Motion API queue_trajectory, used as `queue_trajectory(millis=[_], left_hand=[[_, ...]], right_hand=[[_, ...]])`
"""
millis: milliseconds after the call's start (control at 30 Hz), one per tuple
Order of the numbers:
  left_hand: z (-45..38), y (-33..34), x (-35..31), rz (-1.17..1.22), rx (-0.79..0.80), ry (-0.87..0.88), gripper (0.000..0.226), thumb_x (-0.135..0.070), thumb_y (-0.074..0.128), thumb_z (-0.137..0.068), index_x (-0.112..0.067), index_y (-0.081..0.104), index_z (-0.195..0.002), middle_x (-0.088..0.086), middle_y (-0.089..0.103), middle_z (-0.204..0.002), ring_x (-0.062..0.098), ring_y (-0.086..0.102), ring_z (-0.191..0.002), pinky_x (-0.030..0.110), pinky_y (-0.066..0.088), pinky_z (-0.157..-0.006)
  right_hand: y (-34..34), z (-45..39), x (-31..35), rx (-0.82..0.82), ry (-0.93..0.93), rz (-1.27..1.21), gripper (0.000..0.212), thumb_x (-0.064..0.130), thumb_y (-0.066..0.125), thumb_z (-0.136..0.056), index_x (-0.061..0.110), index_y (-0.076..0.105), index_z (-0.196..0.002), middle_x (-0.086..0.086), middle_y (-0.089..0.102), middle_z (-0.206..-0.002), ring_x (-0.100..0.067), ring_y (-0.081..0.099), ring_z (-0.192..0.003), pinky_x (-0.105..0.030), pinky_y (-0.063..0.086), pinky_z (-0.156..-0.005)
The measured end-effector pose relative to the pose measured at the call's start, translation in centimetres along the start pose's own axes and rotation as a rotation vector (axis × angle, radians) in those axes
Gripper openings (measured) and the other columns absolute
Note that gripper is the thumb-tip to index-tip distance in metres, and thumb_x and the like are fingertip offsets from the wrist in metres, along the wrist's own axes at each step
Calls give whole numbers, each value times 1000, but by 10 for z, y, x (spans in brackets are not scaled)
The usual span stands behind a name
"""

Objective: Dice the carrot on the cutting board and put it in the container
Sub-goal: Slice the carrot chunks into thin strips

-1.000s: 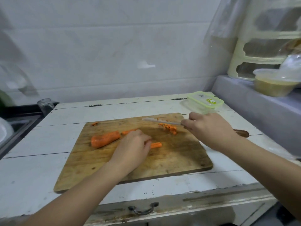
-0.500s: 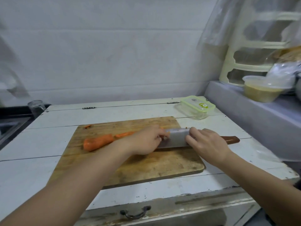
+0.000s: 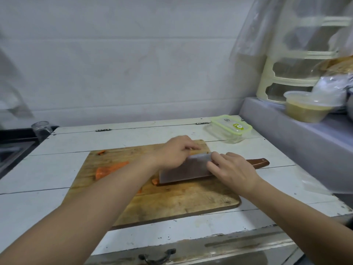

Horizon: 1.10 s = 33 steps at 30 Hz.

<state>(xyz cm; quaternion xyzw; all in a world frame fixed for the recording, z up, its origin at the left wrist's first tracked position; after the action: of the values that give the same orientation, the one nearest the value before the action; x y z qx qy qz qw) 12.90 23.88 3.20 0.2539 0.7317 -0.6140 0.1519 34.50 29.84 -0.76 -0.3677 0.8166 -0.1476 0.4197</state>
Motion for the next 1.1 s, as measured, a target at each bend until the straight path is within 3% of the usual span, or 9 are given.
queue_trajectory(millis=[67, 133, 200, 267, 367, 500, 700, 967, 1100], left_hand=[[1, 4, -13, -120, 93, 163, 45, 4, 49, -96, -17, 71, -130, 3, 61, -133, 12, 48, -121, 13, 31, -109], [2, 5, -20, -209, 132, 261, 50, 6, 47, -94, -16, 66, -135, -1, 56, -145, 6, 37, -126, -6, 12, -101], [2, 4, -16, -291, 165, 256, 53, -1, 43, -95, -26, 63, -137, -9, 55, -148, 6, 40, -129, 4, 19, -108], [-1, 2, -1, -410, 169, 140, 53, -15, 35, -91, -37, 63, -130, -14, 64, -136, 15, 54, -122, 31, 42, -105], [-2, -7, 23, -418, 174, -82, 52, -19, 31, -81, -27, 68, -116, -4, 67, -127, 27, 59, -119, 45, 49, -97], [10, -22, 39, -177, 65, -146, 38, -28, 49, -106, -23, 60, -142, 0, 53, -149, 21, 43, -140, 34, 32, -116], [13, -10, 36, -359, 223, -231, 79, -77, 42, -93, -39, 24, -159, 3, 32, -162, 29, 22, -149, 51, 23, -121], [-30, 3, 25, -493, 25, -219, 60, -58, 41, -102, -31, 36, -155, 6, 41, -157, 31, 30, -144, 47, 27, -116], [-22, -1, 33, -340, 118, -208, 64, -71, 41, -97, -37, 40, -151, 2, 43, -155, 28, 28, -146, 49, 25, -117]], right_hand=[[1, -5, 2, -5, -12, 2, 20, -4, 51, -86, 14, 54, -78, -7, 52, -77, -22, 48, -54, -33, 35, -50], [3, -10, 5, -14, -15, -10, 20, -3, 51, -88, 14, 55, -78, -6, 52, -77, -21, 48, -56, -33, 36, -51], [5, -13, 7, -9, -14, -23, 20, -3, 52, -86, 15, 55, -78, -5, 51, -76, -22, 47, -56, -34, 36, -50], [7, -13, 8, 26, -19, -15, 19, -4, 54, -82, 15, 55, -79, -5, 50, -76, -22, 45, -55, -34, 36, -49], [8, -9, 7, 66, -25, -25, 20, -6, 55, -78, 15, 52, -78, -6, 48, -75, -23, 43, -54, -34, 35, -49], [3, -4, 2, 63, 3, -42, 19, -6, 51, -78, 13, 51, -80, -7, 48, -75, -23, 42, -50, -34, 35, -48], [-11, 8, -7, 106, 59, -36, 21, -8, 63, -72, 10, 55, -79, -8, 49, -75, -23, 40, -48, -33, 32, -47], [-16, 21, -16, 167, 92, -21, 35, -9, 70, -62, 13, 50, -80, -6, 45, -73, -21, 29, -49, -32, 23, -51], [-12, 23, -15, 192, 110, -25, 34, -7, 72, -64, 13, 50, -82, -6, 44, -74, -21, 20, -55, -32, 20, -53]])
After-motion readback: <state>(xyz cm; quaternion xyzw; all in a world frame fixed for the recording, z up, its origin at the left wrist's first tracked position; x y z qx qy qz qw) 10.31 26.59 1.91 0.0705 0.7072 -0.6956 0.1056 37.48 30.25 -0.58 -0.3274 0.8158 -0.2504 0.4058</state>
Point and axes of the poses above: each hand's wrist, its own z-axis away from the middle knuckle, its own y-axis out of the palm, x = y × z, the point moved 1 cm from there along -z, towards the middle knuckle
